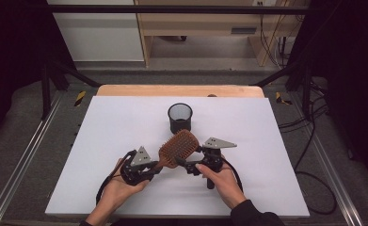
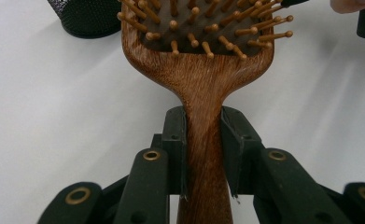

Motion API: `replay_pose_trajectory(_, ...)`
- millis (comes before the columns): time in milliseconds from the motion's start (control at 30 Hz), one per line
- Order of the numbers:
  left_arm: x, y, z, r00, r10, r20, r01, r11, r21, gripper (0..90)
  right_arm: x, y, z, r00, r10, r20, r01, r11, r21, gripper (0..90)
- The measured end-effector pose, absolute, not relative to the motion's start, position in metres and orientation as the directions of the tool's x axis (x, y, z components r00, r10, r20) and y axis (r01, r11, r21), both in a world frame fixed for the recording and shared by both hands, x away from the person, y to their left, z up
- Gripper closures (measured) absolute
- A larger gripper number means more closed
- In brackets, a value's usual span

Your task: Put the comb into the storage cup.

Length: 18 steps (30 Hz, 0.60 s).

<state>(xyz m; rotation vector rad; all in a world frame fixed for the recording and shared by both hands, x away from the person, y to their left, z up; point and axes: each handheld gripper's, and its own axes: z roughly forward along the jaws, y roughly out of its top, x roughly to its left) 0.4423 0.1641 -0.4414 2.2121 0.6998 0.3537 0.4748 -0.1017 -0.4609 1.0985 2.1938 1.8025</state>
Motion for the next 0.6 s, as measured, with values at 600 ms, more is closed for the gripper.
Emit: replay_pose_trajectory(600,0.4416,0.1605,-0.4386,0.81,0.583,0.054,0.35,-0.555,0.754,72.6,0.4754,-0.1053,-0.4555,-0.719,0.558,0.415,0.486,-0.023,0.874,10.7)
